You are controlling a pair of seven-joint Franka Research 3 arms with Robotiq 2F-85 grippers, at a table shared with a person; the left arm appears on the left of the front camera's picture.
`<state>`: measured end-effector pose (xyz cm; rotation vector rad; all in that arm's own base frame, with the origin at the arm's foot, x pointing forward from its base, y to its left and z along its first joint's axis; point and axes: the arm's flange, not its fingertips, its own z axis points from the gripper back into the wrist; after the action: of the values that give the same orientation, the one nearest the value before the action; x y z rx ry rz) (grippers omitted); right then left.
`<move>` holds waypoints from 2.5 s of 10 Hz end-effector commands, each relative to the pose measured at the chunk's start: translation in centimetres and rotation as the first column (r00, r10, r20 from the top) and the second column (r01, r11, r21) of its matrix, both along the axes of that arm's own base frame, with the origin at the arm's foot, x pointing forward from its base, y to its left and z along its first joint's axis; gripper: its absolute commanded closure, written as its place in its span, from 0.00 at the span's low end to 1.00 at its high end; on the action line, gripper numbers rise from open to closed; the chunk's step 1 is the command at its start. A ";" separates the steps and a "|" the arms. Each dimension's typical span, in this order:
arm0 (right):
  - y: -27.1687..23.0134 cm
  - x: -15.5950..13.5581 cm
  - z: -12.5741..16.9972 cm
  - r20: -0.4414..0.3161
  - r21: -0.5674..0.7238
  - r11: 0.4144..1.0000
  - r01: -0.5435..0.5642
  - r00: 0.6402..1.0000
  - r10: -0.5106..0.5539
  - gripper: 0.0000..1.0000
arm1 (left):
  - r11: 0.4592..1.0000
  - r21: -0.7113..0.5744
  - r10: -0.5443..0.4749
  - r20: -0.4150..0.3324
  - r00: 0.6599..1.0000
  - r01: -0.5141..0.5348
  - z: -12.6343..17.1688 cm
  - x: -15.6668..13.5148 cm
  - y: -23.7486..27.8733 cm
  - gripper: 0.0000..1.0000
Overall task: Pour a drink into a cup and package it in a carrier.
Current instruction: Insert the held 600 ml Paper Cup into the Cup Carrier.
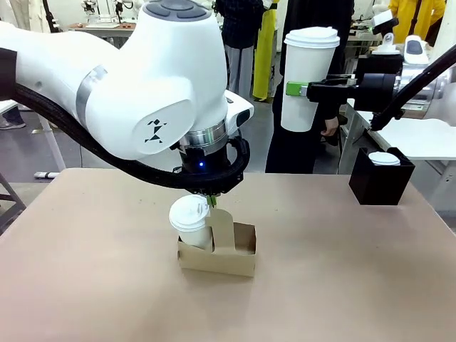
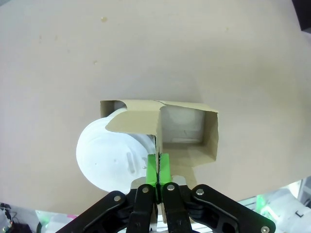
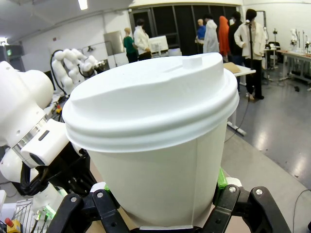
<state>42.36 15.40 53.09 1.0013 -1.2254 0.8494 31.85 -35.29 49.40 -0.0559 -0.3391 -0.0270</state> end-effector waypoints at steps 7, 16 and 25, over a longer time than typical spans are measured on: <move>0.0 0.0 0.0 0.000 0.000 1.000 0.000 1.000 0.000 0.19 | 0.999 0.002 -0.032 0.019 0.999 0.032 1.6 -0.6 0.9 0.00; 3.2 1.6 -12.4 0.074 0.019 0.930 -0.368 0.928 0.366 0.19 | 0.748 -0.066 -0.650 0.128 0.749 0.661 5.6 0.4 18.0 0.00; 6.2 1.6 -15.1 0.040 0.012 0.881 -0.472 0.881 0.472 0.19 | 0.722 0.033 -0.687 0.154 0.710 0.691 2.0 1.9 22.5 0.00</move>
<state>43.35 20.38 38.34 1.3025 -1.0481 1.1924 33.19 -14.70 52.66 -0.1926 -0.4569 -0.7395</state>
